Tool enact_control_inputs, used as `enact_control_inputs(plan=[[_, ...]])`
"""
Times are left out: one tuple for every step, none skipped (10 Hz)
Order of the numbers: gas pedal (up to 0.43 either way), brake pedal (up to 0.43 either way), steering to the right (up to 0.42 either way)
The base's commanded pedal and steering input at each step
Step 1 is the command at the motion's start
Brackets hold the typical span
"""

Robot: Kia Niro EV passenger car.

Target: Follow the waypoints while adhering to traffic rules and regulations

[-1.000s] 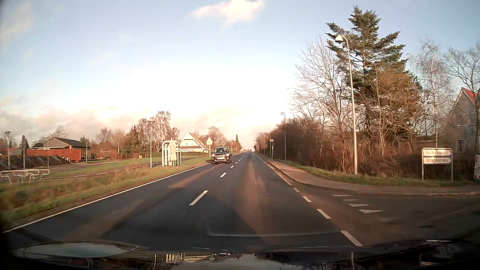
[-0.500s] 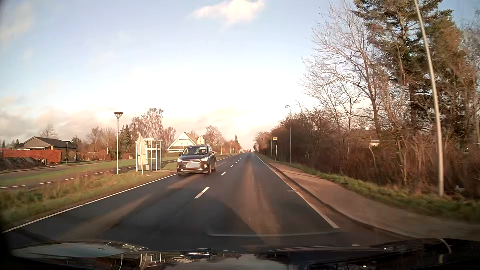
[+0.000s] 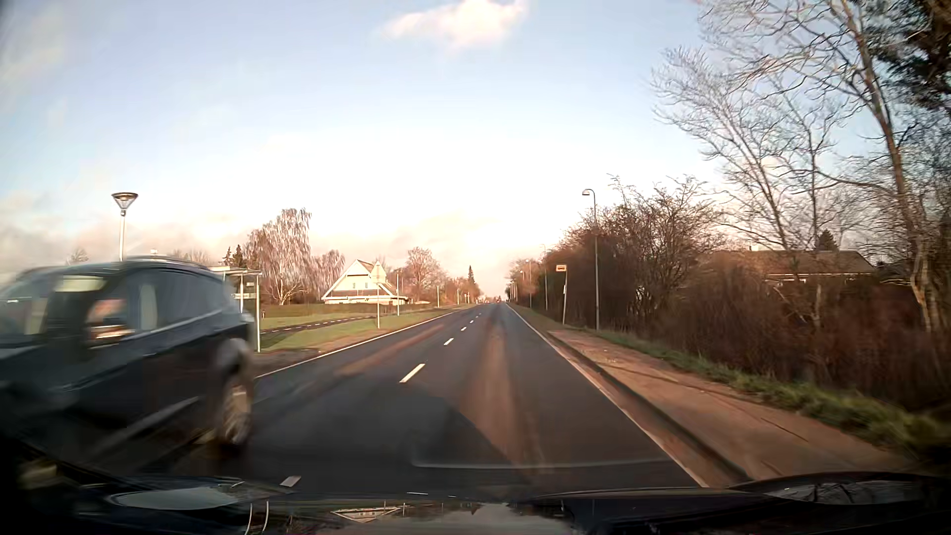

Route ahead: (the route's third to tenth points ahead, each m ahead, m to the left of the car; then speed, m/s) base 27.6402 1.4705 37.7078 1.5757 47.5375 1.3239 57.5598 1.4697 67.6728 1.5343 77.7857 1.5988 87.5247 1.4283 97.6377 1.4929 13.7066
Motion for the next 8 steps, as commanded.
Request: enact_control_inputs(plan=[[0.169, 0.0, -0.002], [0.169, 0.0, 0.001], [0.169, 0.0, 0.001], [0.177, 0.0, 0.001], [0.177, 0.0, 0.001], [0.177, 0.0, 0.001], [0.177, 0.0, 0.0], [0.177, 0.0, 0.0]])
